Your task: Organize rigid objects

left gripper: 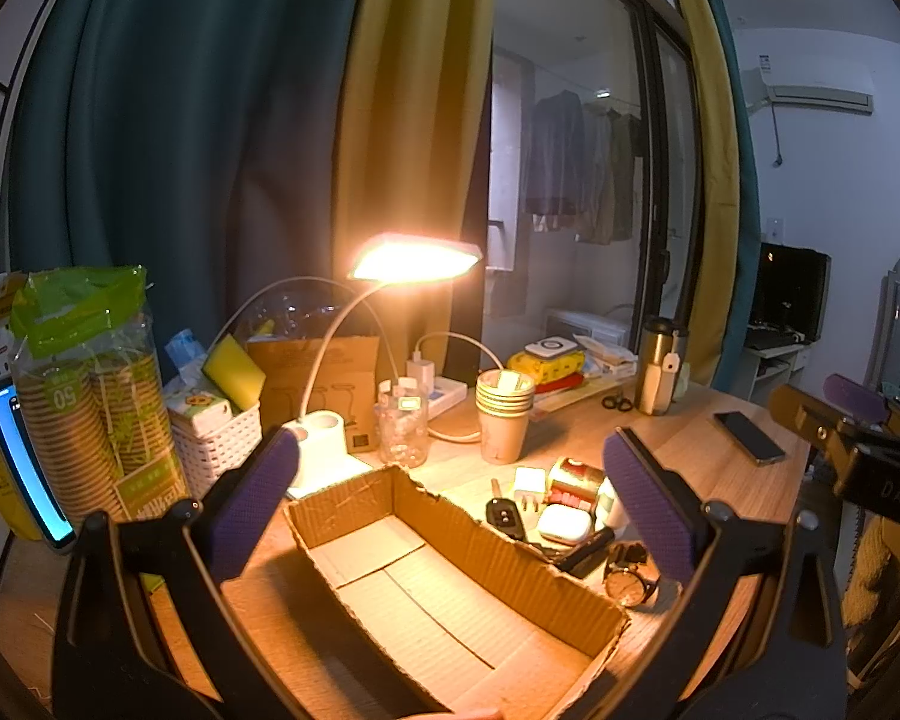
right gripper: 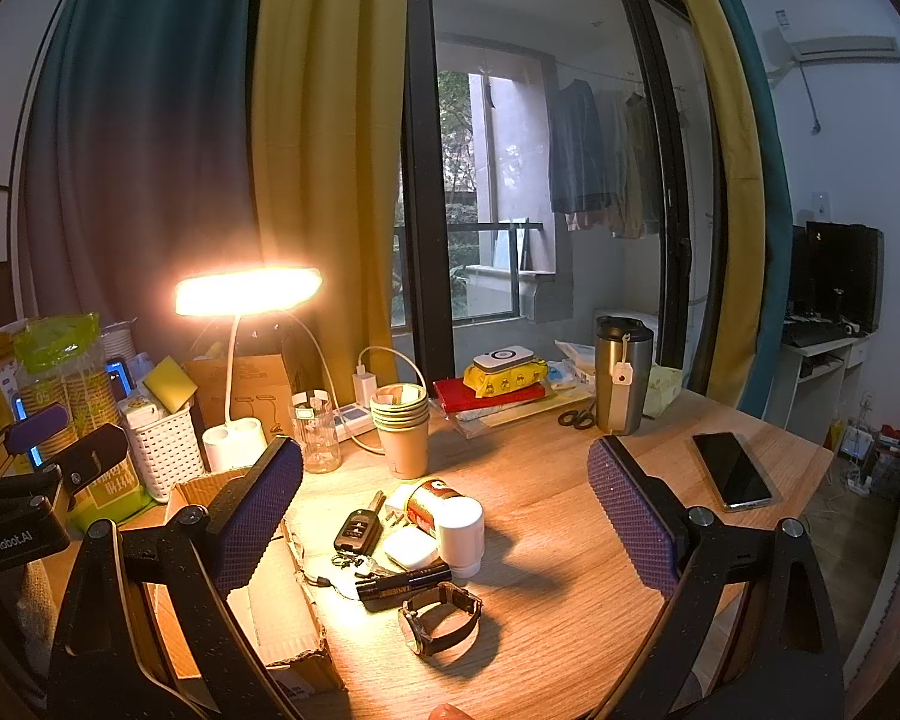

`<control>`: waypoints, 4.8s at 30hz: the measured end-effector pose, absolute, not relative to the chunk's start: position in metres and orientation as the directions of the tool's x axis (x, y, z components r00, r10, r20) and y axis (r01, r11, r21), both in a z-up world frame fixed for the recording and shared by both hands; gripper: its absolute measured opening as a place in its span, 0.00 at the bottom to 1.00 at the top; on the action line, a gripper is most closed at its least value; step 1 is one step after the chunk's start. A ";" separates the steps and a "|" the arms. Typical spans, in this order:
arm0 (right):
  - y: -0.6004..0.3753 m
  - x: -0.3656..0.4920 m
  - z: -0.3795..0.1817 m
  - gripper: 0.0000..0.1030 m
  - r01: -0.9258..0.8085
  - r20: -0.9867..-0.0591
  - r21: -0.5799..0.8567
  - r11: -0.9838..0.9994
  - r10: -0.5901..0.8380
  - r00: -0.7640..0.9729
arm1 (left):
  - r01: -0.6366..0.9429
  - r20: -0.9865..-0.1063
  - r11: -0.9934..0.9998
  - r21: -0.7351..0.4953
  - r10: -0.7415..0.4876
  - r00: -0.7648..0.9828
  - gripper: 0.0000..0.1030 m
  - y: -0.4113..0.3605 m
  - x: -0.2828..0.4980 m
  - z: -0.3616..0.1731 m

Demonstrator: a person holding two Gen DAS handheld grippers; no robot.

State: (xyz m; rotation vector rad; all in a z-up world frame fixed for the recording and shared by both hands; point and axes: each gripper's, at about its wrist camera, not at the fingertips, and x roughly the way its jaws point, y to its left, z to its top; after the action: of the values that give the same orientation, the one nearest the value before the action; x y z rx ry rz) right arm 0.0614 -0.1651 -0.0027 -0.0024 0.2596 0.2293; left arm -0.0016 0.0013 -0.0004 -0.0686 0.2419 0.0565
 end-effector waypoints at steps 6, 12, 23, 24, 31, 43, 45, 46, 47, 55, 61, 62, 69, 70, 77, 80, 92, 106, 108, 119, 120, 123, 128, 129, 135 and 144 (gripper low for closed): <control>-0.164 0.061 -0.003 0.95 -0.226 -0.255 0.027 0.974 0.225 0.940 | -0.064 -0.241 0.996 -0.060 0.048 0.969 0.99 0.001 -0.002 0.000; -0.165 0.061 -0.003 0.95 -0.225 -0.255 0.027 0.974 0.224 0.940 | -0.064 -0.242 0.996 -0.061 0.047 0.969 0.99 0.001 -0.002 0.000; -0.165 0.061 -0.003 0.95 -0.225 -0.256 0.027 0.974 0.224 0.941 | -0.064 -0.241 0.996 -0.060 0.047 0.969 0.99 0.001 -0.002 -0.001; -0.164 0.061 -0.003 0.95 -0.225 -0.256 0.026 0.974 0.224 0.940 | -0.064 -0.241 0.996 -0.060 0.048 0.969 0.99 0.001 -0.002 -0.001; -0.163 0.066 -0.011 0.95 -0.230 -0.278 0.026 0.973 0.228 0.933 | -0.053 -0.265 0.996 -0.072 0.032 0.964 0.99 0.003 0.001 -0.006; -0.157 0.090 -0.036 0.95 -0.239 -0.390 0.014 0.971 0.225 0.893 | -0.131 -0.507 0.989 -0.068 0.079 0.858 0.99 0.020 0.024 -0.069; -0.158 0.094 -0.041 0.95 -0.234 -0.406 0.017 0.972 0.220 0.887 | -0.146 -0.565 0.986 -0.076 0.078 0.822 0.99 0.024 0.031 -0.082; -0.158 0.097 -0.043 0.95 -0.229 -0.417 0.017 0.973 0.215 0.883 | -0.152 -0.603 0.985 -0.076 0.076 0.794 0.99 0.026 0.037 -0.091; -0.158 0.101 -0.047 0.95 -0.223 -0.431 0.017 0.975 0.208 0.878 | -0.156 -0.626 0.985 -0.077 0.074 0.776 0.99 0.026 0.039 -0.096; -0.164 0.123 -0.077 0.95 -0.199 -0.523 0.048 0.979 0.195 0.830 | -0.142 -0.769 0.987 -0.071 0.037 0.638 0.98 0.024 0.057 -0.137; -0.164 0.126 -0.080 0.95 -0.200 -0.527 0.055 0.978 0.199 0.826 | -0.129 -0.798 0.986 -0.109 -0.009 0.603 0.95 0.027 0.064 -0.145; -0.164 0.126 -0.080 0.95 -0.201 -0.529 0.055 0.978 0.200 0.825 | -0.123 -0.805 0.985 -0.119 -0.023 0.593 0.89 0.028 0.066 -0.146; -0.162 0.126 -0.080 0.95 -0.214 -0.528 0.052 0.975 0.209 0.823 | -0.093 -0.834 0.991 -0.098 -0.031 0.551 0.34 0.028 0.082 -0.153; -0.162 0.126 -0.080 0.95 -0.213 -0.529 0.053 0.976 0.208 0.823 | -0.086 -0.834 0.992 -0.092 -0.029 0.551 0.31 0.028 0.085 -0.153; -0.164 0.128 -0.080 0.95 -0.210 -0.531 0.059 0.976 0.209 0.821 | -0.102 -0.829 0.992 -0.068 0.001 0.559 0.12 0.035 0.106 -0.153; -0.165 0.128 -0.081 0.95 -0.210 -0.530 0.059 0.976 0.209 0.822 | -0.097 -0.828 0.993 -0.069 -0.003 0.561 0.11 0.038 0.119 -0.154; -0.169 0.139 -0.094 0.95 -0.200 -0.557 0.071 0.977 0.205 0.805 | -0.081 -0.831 0.997 -0.014 0.033 0.556 0.23 0.060 0.146 -0.142; -0.155 0.158 -0.124 0.95 -0.205 -0.626 0.040 0.978 0.184 0.758 | -0.054 -0.829 0.996 -0.076 -0.034 0.558 0.54 0.064 0.133 -0.158; -0.156 0.159 -0.127 0.95 -0.199 -0.630 0.039 0.979 0.179 0.756 | -0.036 -0.818 0.997 -0.067 -0.034 0.574 0.47 0.061 0.134 -0.158; -0.158 0.163 -0.141 0.95 -0.195 -0.639 0.039 0.980 0.174 0.749 | -0.003 -0.776 0.998 -0.058 -0.043 0.629 0.26 0.051 0.142 -0.157; -0.158 0.162 -0.141 0.95 -0.200 -0.638 0.039 0.979 0.178 0.749 | 0.002 -0.776 0.998 -0.062 -0.050 0.629 0.26 0.050 0.143 -0.157; -0.155 0.162 -0.143 0.95 -0.216 -0.636 0.048 0.975 0.197 0.746 | -0.004 -0.776 0.997 -0.080 -0.060 0.627 0.26 0.053 0.142 -0.158; -0.150 0.162 -0.146 0.95 -0.240 -0.630 0.062 0.969 0.225 0.743 | -0.013 -0.778 0.995 -0.102 -0.071 0.625 0.26 0.057 0.143 -0.160; -0.149 0.161 -0.147 0.95 -0.245 -0.629 0.062 0.968 0.228 0.743 | -0.013 -0.778 0.995 -0.097 -0.067 0.624 0.26 0.057 0.142 -0.159; -0.147 0.166 -0.155 0.95 -0.246 -0.643 0.058 0.968 0.224 0.732 | -0.003 -0.777 0.998 -0.064 -0.048 0.628 0.26 0.054 0.138 -0.159; -0.142 0.171 -0.161 0.95 -0.225 -0.665 0.023 0.974 0.183 0.724 | -0.032 -0.779 0.997 -0.071 -0.035 0.625 0.27 0.059 0.137 -0.160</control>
State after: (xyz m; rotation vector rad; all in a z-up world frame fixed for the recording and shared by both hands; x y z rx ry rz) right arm 0.1710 -0.1416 -0.1605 -0.0607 0.7276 0.2254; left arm 0.1371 0.0588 -0.1601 -0.0803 0.8953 -0.0020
